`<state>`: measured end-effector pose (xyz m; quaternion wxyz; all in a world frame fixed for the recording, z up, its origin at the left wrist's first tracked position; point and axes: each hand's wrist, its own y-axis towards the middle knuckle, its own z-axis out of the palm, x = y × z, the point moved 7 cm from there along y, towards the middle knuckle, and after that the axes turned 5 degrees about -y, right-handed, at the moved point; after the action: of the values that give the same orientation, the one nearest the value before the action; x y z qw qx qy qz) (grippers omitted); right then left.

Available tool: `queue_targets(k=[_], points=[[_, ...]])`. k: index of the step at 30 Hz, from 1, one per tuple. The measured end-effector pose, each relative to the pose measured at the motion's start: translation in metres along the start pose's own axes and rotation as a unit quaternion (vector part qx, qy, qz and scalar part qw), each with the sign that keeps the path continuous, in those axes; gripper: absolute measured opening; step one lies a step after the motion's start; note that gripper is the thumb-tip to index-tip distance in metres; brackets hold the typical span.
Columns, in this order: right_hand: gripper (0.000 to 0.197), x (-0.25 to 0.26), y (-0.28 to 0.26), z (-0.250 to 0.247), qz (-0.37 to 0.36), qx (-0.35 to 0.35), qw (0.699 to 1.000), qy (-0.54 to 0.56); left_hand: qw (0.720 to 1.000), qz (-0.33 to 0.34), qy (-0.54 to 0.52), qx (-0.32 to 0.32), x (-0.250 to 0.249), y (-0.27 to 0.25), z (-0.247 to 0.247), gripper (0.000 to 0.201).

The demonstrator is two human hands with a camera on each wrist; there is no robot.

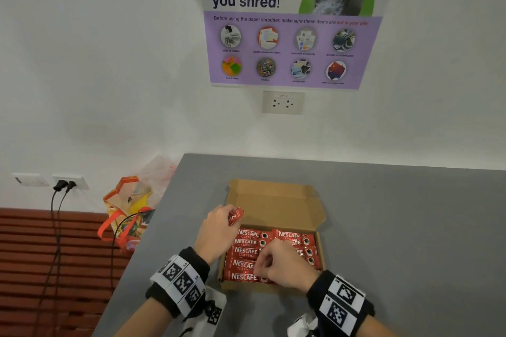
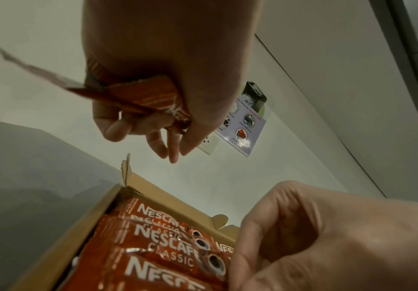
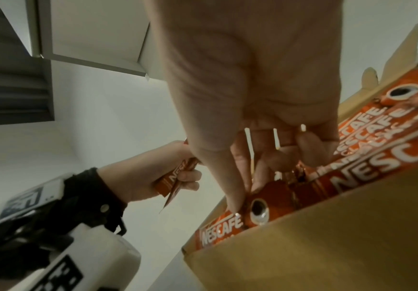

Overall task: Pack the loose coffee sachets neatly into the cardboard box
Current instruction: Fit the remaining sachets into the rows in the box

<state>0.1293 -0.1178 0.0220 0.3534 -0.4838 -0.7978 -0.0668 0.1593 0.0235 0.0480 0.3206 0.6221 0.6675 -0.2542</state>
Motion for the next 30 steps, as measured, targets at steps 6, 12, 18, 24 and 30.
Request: queue_targets(k=[6,12,18,24,30], points=[[0.011,0.001,0.000,-0.003,-0.011,-0.029,0.999,-0.023,1.000,0.005,-0.014,0.004,0.000,0.001,-0.001,0.011],[0.009,0.000,-0.002,-0.026,0.008,-0.078,0.996,-0.032,0.999,0.006,-0.033,0.018,-0.001,0.000,0.000,0.011],[0.012,-0.010,-0.004,-0.028,0.037,-0.059,0.994,-0.079,0.999,-0.003,-0.047,0.026,-0.002,-0.001,0.001,0.012],[0.012,-0.009,-0.003,-0.021,0.032,-0.033,0.996,-0.077,0.999,0.003,-0.043,0.019,-0.005,-0.002,0.000,0.015],[0.008,-0.010,0.000,-0.019,0.034,-0.024,0.998,-0.057,0.999,0.003,-0.043,0.026,-0.005,-0.003,0.002,0.015]])
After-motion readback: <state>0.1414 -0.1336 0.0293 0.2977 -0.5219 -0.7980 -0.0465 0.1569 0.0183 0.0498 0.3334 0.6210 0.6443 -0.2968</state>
